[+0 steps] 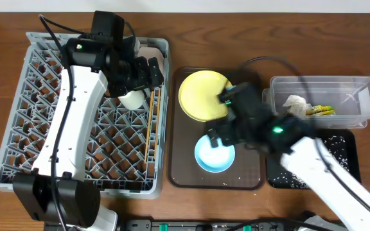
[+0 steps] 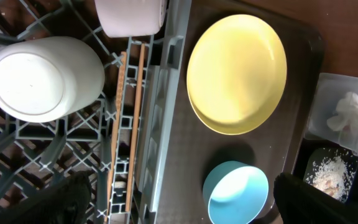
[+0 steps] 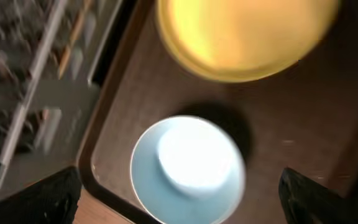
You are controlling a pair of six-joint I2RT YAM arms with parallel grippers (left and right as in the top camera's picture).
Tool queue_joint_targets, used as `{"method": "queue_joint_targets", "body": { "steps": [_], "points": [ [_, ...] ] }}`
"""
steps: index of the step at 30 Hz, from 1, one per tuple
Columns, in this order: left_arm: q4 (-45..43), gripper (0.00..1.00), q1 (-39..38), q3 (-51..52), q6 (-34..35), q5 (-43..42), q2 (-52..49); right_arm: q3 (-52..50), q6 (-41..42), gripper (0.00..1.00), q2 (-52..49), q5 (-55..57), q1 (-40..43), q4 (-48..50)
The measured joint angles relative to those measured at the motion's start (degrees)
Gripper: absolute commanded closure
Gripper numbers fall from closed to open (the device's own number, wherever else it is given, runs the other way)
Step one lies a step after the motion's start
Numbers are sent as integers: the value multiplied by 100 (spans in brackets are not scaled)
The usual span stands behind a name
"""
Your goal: Sort waste into correct bins and load items into the dishwasher
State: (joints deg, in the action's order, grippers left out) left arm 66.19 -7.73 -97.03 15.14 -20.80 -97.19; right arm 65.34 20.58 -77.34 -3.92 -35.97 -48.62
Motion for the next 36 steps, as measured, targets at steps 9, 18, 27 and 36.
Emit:
{"method": "queue_joint_targets", "body": {
  "steps": [9,18,27,36],
  "points": [
    [-2,5,0,0,2,-2,0,33,0,1,568,503,826,-245],
    [-382,2,-15,0,127,-306,0,33,0,1,566,522,826,-251],
    [-236,2,-968,116,173,-560,-9,33,0,1,566,525,826,-251],
    [-695,2,-1991,146,201,-433,-33,33,0,1,566,525,826,-254]
  ]
}}
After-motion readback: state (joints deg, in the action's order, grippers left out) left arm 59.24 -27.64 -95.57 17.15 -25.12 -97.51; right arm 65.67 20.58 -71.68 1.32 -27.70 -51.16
